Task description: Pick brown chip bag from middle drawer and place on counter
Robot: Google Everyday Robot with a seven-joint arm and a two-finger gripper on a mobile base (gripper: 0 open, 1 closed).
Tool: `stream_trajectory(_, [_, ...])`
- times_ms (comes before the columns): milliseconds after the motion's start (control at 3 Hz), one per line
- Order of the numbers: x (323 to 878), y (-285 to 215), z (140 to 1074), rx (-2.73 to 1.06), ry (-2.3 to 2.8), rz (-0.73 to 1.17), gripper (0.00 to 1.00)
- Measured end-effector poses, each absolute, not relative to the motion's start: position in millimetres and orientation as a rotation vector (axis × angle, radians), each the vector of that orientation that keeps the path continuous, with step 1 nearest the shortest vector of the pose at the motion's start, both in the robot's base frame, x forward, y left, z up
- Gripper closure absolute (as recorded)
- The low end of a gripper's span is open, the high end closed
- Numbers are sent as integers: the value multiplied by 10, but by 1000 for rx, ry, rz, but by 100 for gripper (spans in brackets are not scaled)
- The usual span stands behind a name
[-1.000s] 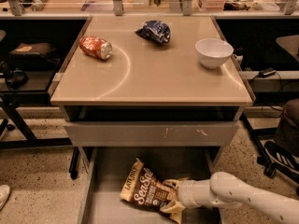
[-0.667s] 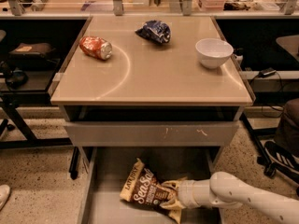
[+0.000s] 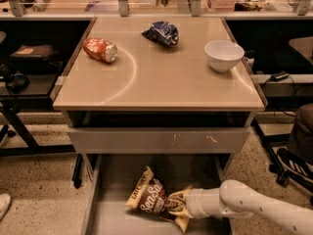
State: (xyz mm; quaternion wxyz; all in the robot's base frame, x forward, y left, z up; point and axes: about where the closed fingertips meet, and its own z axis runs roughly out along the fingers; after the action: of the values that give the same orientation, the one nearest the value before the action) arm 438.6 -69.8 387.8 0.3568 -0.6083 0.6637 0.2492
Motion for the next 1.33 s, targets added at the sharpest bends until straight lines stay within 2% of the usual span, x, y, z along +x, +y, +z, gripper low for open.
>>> stream_trajectory(667, [4228,-752,4751,-1625,1611,567,100])
stream_trajectory(1000, [4141,-1002,5615,-1651,1534,400,100])
stream_trajectory(1333, [4118,-1140,5756,-1644,1544,348,100])
